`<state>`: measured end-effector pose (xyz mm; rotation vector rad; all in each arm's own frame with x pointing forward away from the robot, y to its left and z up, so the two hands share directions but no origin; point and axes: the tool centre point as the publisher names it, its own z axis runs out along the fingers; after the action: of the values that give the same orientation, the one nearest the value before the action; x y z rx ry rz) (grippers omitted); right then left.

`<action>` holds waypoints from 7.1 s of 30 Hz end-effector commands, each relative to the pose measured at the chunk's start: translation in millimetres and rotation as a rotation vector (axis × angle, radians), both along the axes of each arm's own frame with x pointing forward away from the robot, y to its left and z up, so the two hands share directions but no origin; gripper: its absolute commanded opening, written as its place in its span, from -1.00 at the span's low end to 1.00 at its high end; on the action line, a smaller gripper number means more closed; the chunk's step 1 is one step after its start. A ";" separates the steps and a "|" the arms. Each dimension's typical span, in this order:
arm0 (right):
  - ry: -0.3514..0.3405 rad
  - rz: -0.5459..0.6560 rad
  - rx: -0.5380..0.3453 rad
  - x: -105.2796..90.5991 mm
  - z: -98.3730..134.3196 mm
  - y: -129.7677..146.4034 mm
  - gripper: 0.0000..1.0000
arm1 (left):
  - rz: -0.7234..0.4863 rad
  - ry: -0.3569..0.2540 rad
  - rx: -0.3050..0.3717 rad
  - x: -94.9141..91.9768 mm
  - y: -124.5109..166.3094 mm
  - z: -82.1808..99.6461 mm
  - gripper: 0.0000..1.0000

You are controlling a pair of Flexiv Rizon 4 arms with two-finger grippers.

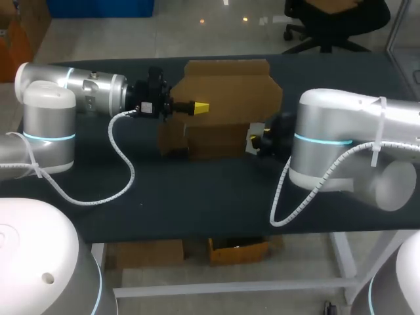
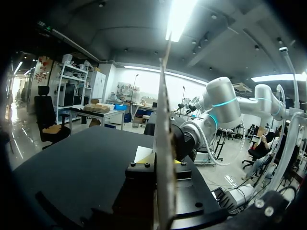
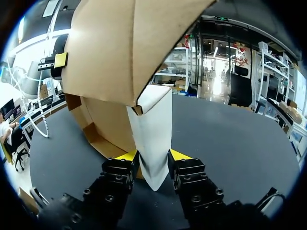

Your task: Assemble the packaging by folding the flat box into shape, placing the metal phone stand inside, and closing the box properly

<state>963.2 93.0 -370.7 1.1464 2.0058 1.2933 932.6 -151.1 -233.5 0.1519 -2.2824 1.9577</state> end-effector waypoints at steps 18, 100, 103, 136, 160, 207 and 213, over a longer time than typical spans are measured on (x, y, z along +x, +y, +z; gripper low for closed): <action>0.007 -0.254 -0.035 9.9 -5.9 6.6 -0.40 | -0.004 0.001 0.000 0.3 -0.1 -4.3 -1.00; 0.069 -0.442 -0.057 -0.3 0.8 -17.6 -1.00 | -0.020 -0.355 0.103 -20.1 25.0 41.2 1.00; 0.078 -0.422 -0.042 0.7 2.7 -20.8 -1.00 | -0.040 -0.411 0.141 -24.2 27.7 45.3 1.00; 0.263 -0.018 0.021 8.7 23.9 -33.9 -1.00 | -0.056 -0.614 0.412 -36.0 110.3 66.6 1.00; 0.393 0.140 0.100 8.9 16.1 -39.1 -1.00 | -0.182 -0.488 0.534 -39.4 154.4 61.8 1.00; 0.924 0.066 -0.131 17.5 27.8 -61.1 -1.00 | -0.083 -0.371 0.813 -29.9 196.3 30.9 1.00; 0.924 0.066 -0.131 17.5 27.8 -61.1 -1.00 | -0.083 -0.371 0.813 -29.9 196.3 30.9 1.00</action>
<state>978.2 32.0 -346.1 1.7887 2.5391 0.8887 904.9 44.8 -203.4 -0.2499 -3.1226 0.9711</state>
